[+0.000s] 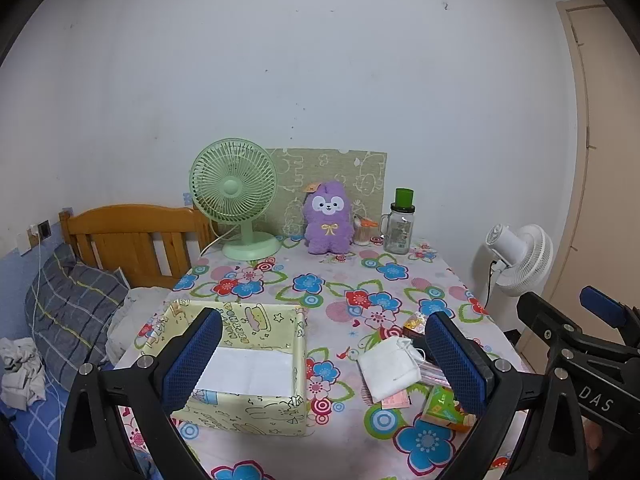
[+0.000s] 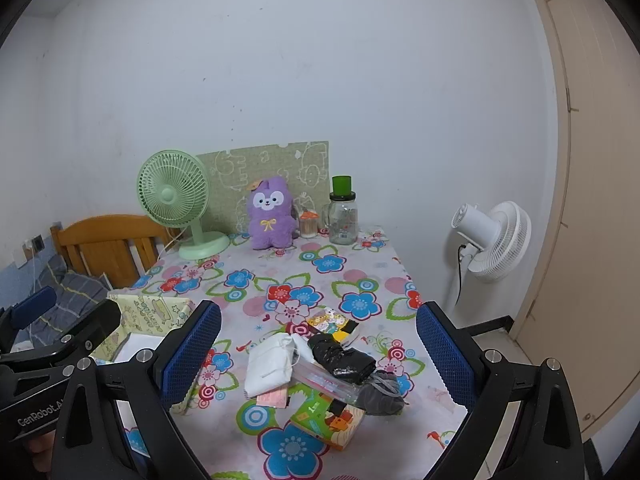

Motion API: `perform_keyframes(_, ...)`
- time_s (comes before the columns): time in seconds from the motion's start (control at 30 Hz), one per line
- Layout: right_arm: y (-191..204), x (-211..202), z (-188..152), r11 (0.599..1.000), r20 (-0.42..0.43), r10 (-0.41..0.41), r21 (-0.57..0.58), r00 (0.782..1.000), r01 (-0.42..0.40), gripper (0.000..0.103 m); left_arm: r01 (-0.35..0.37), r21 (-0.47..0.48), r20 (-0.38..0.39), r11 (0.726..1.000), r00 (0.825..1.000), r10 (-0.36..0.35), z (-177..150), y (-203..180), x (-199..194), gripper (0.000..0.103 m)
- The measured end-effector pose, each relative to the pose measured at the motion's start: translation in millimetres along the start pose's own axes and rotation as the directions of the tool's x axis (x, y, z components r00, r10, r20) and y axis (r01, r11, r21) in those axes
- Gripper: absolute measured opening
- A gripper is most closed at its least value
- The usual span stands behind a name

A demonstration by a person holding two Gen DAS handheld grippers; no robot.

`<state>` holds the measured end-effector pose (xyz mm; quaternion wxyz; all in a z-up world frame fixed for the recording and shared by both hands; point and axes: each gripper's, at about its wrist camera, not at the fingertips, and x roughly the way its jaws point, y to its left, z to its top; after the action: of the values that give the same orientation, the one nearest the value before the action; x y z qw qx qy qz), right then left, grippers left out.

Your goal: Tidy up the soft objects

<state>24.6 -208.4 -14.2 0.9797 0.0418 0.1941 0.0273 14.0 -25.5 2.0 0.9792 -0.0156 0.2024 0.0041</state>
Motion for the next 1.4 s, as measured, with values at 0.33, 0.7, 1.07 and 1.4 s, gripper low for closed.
perform_keyframes(0.33,-0.5,-2.2,-0.3,1.0,0.008,-0.003,0.006,1.0,0.003,0.099,-0.021,0.002,0.004,1.0,1.0,0.021,0.4,-1.3,-2.4,0.102)
perform_keyframes(0.7,-0.9,-8.8,0.6,1.0,0.019,-0.015,0.005,1.0,0.015,0.099,-0.025,0.008,0.011,1.0,1.0,0.025,1.1,-1.0,-2.6,0.102)
perform_keyframes(1.07,-0.3,-4.4,4.2,1.0,0.009,-0.013,0.007,1.0,0.013,0.099,-0.026,0.008,0.006,1.0,1.0,0.026,0.9,-1.7,0.0,0.102)
perform_keyframes(1.4,-3.0,0.6,6.6,1.0,0.015,-0.021,0.008,1.0,0.02,0.099,-0.028,0.004,-0.003,1.0,1.0,0.028,2.1,-3.0,5.2,0.102)
